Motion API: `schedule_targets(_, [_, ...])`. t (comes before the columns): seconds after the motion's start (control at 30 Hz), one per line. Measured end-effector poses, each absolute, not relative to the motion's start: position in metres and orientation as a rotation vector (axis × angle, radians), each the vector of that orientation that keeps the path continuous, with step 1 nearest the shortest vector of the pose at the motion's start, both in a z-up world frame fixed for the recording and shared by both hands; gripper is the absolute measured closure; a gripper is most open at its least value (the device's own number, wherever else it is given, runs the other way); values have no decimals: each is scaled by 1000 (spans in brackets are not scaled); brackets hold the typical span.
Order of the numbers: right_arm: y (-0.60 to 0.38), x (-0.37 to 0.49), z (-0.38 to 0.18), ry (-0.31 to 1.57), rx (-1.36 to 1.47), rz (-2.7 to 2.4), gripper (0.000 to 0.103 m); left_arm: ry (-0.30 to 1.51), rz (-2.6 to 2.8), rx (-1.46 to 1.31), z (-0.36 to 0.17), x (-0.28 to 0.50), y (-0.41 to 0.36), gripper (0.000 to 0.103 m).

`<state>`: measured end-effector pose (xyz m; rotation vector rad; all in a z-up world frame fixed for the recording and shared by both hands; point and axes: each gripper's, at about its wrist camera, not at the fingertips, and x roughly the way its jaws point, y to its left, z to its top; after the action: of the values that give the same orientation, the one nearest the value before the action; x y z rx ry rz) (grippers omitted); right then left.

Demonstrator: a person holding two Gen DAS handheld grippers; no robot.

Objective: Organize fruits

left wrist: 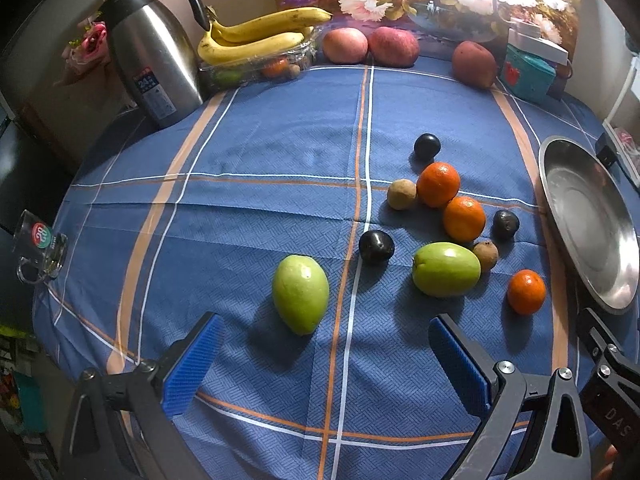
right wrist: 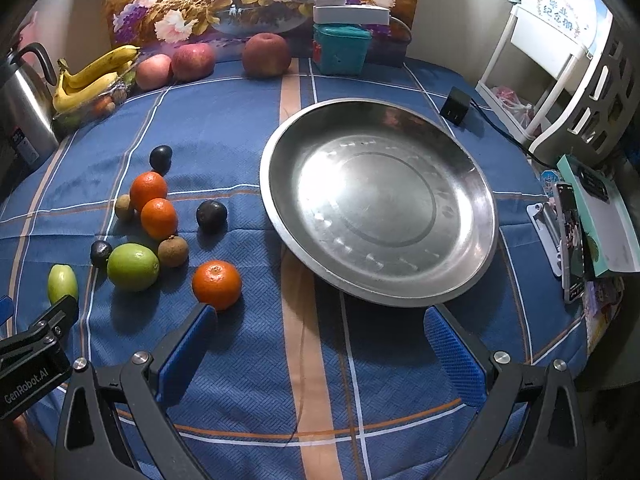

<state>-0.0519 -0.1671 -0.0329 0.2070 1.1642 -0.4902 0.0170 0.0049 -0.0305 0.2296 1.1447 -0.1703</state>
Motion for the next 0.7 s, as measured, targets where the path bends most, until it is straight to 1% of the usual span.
schedule_targets(0.7, [-169,-54,-31,1157,225,-481,0,1154,-171,241,-33,17,2,0])
